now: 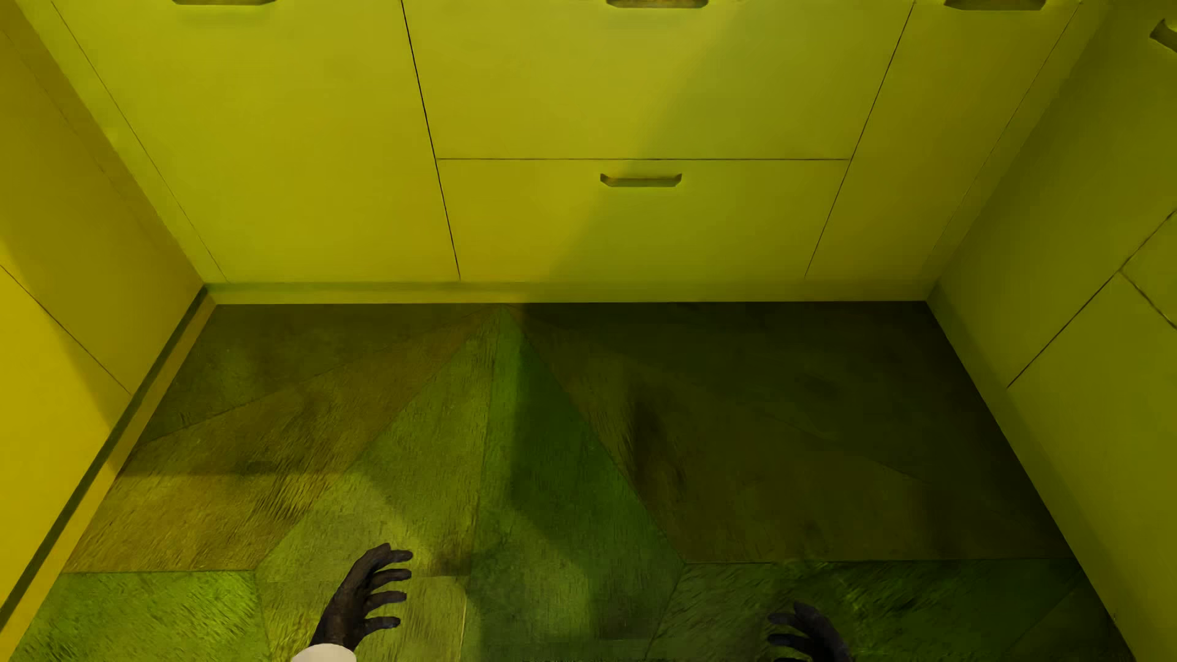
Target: Pivot left
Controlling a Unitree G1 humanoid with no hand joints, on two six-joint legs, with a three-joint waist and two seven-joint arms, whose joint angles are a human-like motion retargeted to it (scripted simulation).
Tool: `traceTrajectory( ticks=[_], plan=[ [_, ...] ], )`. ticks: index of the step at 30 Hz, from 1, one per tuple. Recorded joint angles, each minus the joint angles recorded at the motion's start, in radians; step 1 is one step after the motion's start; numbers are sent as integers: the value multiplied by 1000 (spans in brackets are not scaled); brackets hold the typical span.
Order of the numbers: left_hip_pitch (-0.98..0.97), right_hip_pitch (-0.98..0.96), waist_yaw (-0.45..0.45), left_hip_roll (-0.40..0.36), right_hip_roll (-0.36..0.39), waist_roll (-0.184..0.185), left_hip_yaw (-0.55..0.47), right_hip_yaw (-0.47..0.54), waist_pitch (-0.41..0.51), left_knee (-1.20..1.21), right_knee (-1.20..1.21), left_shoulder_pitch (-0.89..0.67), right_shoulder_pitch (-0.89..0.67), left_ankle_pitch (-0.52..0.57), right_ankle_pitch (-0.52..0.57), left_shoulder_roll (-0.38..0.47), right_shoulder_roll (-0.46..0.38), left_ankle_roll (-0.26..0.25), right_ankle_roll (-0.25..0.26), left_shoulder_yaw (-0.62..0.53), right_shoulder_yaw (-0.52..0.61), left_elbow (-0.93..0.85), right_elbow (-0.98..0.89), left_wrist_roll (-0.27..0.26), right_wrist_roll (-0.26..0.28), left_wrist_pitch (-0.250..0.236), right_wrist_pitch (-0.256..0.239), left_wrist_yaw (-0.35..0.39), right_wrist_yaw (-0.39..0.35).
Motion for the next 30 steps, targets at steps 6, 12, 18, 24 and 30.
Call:
traceTrajectory(
  ticks=[6, 12, 18, 24, 30],
  plan=[
    [-183, 72, 260, 26, -120, -37, -65, 29, -42, 230, 118, 205, -34, -136, -4, -60, -77, -17, 238, -25, 15, 57, -12, -90, 34, 85, -36, 22, -2],
    [-234, 40, 163, 34, -54, 10, -55, 53, -39, 199, 239, 190, -36, -12, -142, -52, -16, -32, -11, -25, 31, 69, -9, -29, -62, 155, 33, 0, 17],
    [-208, 71, 195, 64, -86, 102, -9, -25, -29, 330, 220, 153, -55, -95, -55, -28, -18, 0, 105, -27, 41, 62, -22, -60, -22, 114, 18, -46, 13],
    [-186, 115, 255, 13, -75, -8, -65, -11, -7, 222, 154, 115, -36, -45, -55, -75, -39, -6, 80, -39, 13, 57, 6, -21, -68, 115, 28, -8, -26],
    [-196, 61, 219, -8, -87, 2, -89, 12, 13, 216, 313, 120, -51, -12, -24, -64, -20, -12, 78, -36, 35, 62, -57, -55, -31, 124, -7, -40, 55]
  ],
)
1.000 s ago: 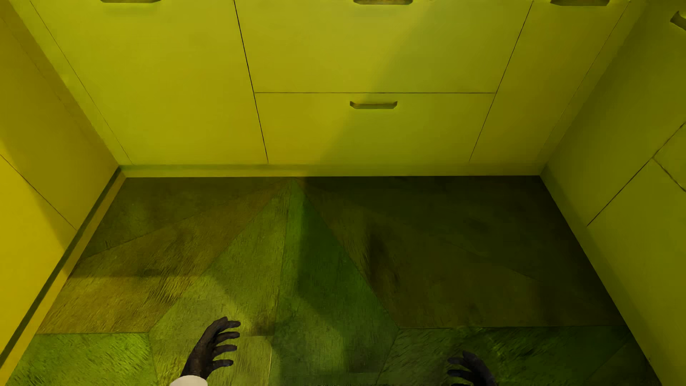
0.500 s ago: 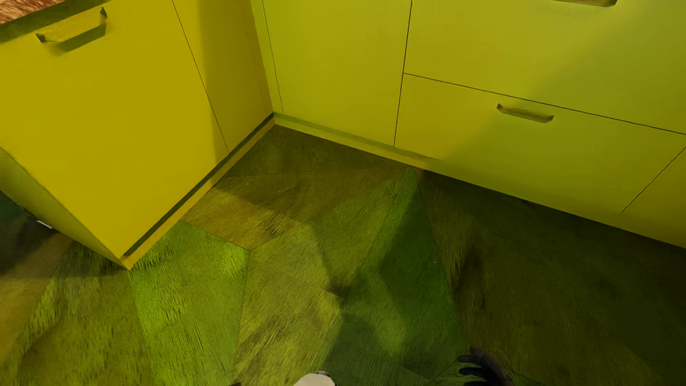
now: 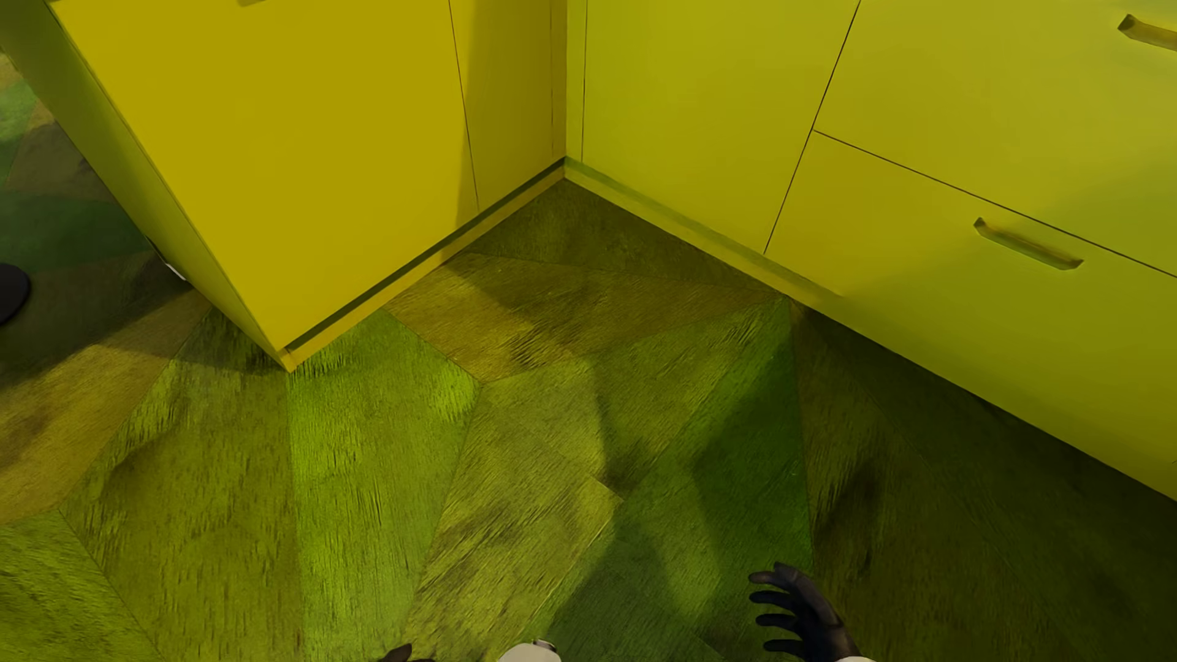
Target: Pivot left
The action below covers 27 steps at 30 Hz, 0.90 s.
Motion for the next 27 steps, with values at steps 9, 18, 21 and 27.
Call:
traceTrajectory(
  ticks=[9, 18, 21, 27],
  plan=[
    [15, 49, 62, 5, -37, 64, 31, -13, -44, -99, -173, 3, 20, 50, -25, -5, -12, -11, 15, -19, -2, -21, 39, -5, 4, 33, 45, -18, -22],
    [22, 79, 87, 21, -49, 46, 31, -63, -13, -144, -174, -10, 36, 86, -40, -42, -13, -22, 1, -7, 4, -13, 15, -2, 39, 54, 27, -2, 24],
    [-4, 79, 99, 30, -49, 44, 32, -85, -22, -118, -172, 0, 19, 51, -46, -36, -30, -2, -3, -18, -16, -31, 19, 22, 38, 31, 52, 8, 32],
    [9, 94, 103, 8, -49, 24, 11, -60, -14, -179, -179, 31, 52, 89, -62, -28, -18, -20, -2, -18, 14, -34, 19, -27, -6, -14, 13, 78, 14]
  ],
)
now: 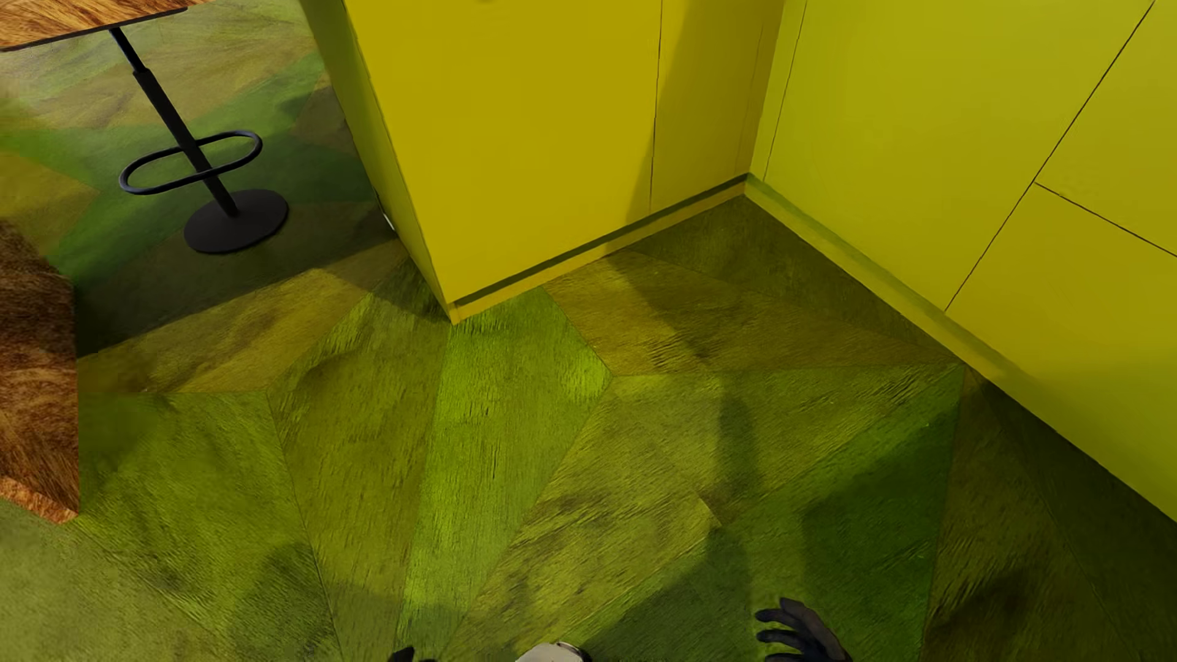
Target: Pivot left
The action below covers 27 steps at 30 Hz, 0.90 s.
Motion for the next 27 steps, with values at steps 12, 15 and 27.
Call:
traceTrajectory(
  ticks=[12, 15, 27],
  plan=[
    [-90, -24, -94, 50, 2, 25, 63, 22, 5, 283, 171, -10, -109, -190, -104, 62, -4, -28, 25, -1, -54, 44, 16, -44, -7, -107, 70, 10, -50],
    [-107, -139, -152, 2, 48, -34, 13, 113, 10, 197, 234, -12, -65, -58, -35, 13, 28, -4, -10, 12, -29, 38, 37, -55, -15, -86, -12, -36, -56],
    [-70, -143, -142, 40, 50, 46, 13, 94, 40, 164, 338, -15, -82, -14, 51, 51, 8, -22, -2, -5, -30, 38, 12, 56, -13, 32, 24, -65, -38]
  ],
)
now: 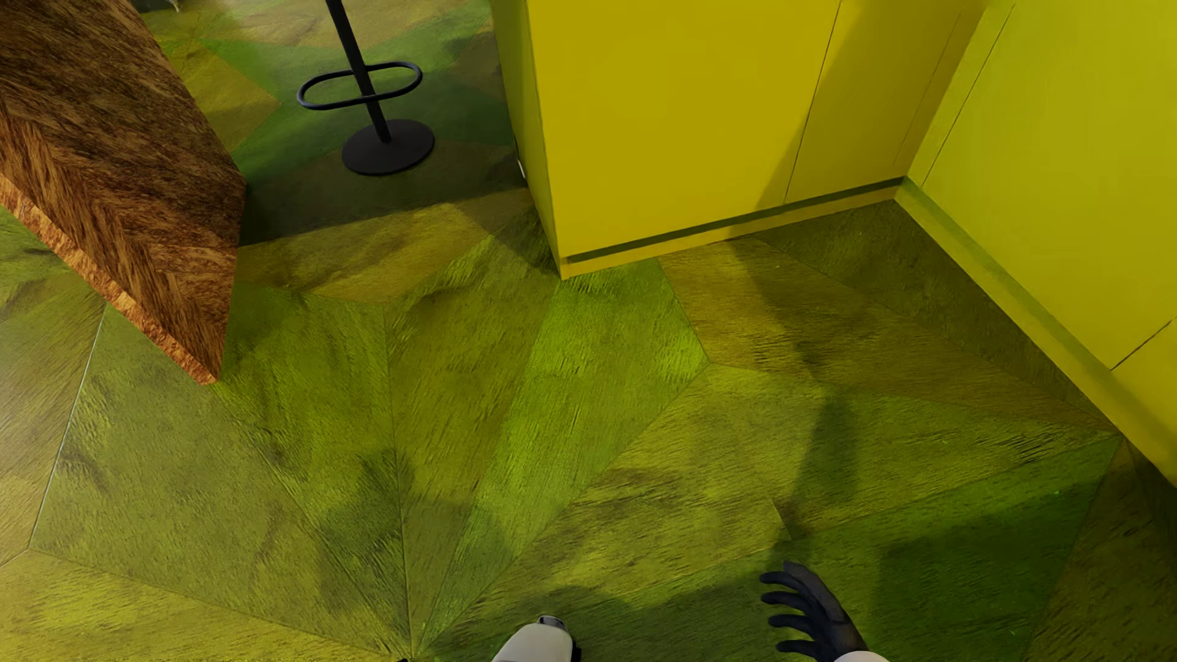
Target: Pivot left
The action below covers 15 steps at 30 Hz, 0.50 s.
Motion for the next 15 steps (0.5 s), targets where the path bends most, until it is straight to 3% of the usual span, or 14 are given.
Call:
traceTrajectory(
  ticks=[1, 2, 3, 4, 5, 6, 7, 9, 11, 13, 14, 15],
  plan=[
    [10, 21, -5, -14, 16, -31, -9, 28, -11, -41, -85, 40, 17, 18, -43, -24, 0, -6, -18, 7, -21, 7, 0, -8, -20, -47, 26, -2, 11],
    [10, 71, 13, -27, 8, -55, -16, 20, -24, -44, -223, 67, 42, -11, -99, -37, -30, 18, 3, 32, -32, -16, 41, -27, -29, -93, 21, 18, 25],
    [1, 91, 57, -14, 7, -38, -11, -5, -25, 9, -238, 43, 64, -119, -91, -39, -61, 103, 48, 4, -38, -15, 58, -33, -19, -111, 29, 43, 30],
    [-15, 102, 73, 2, -7, -28, 21, -39, -34, 80, -246, 20, 56, -211, -86, -44, -71, 178, 35, 18, -28, -41, 60, -36, -2, -111, 46, 51, 24],
    [-10, 102, 54, 25, -4, -13, 52, -56, -56, 157, -237, 21, 28, -262, -94, -23, -49, 204, -16, 5, -19, -52, 46, -30, 17, -111, 60, 47, 8],
    [15, 95, 30, 36, -9, -7, 45, -56, -61, 140, -202, -14, 0, -239, -114, 3, -12, 32, 12, 6, -9, -22, 29, -23, 36, -102, 48, 33, -17],
    [17, 86, 16, 22, -14, -4, 34, -49, -68, 113, -169, -41, 16, -113, -129, 5, -5, 17, 13, 10, 19, -14, -15, -26, 58, -89, 20, 18, -41],
    [15, 65, 8, -21, -14, -35, 7, -8, -71, 65, -134, -17, 33, -70, -105, -28, 4, 16, 14, 22, 22, -20, -26, -50, 75, -83, -27, -5, -60],
    [18, 112, 88, -33, -16, -63, -9, -19, -72, -3, -260, 21, 43, -76, -94, -72, -18, 23, 20, 41, 9, -32, 11, -101, 53, -95, -28, -12, -52],
    [-2, 141, 101, 19, -20, -41, 50, -56, -57, 133, -288, 55, -11, -301, -79, -48, -25, 160, 23, 31, -1, -45, 24, -120, 32, -100, -16, 11, -26],
    [24, 134, 75, 47, -21, -20, 62, -63, -64, 208, -260, 67, -16, -376, -96, -23, -18, 182, 29, 10, -3, -40, 2, -90, 25, -83, -20, 25, -17],
    [39, 123, 42, 66, -23, -11, 48, -70, -63, 179, -218, 44, -24, -280, -118, 23, 4, -43, 34, 10, 15, -3, 12, -42, 27, -59, -33, 27, -23]
  ],
)
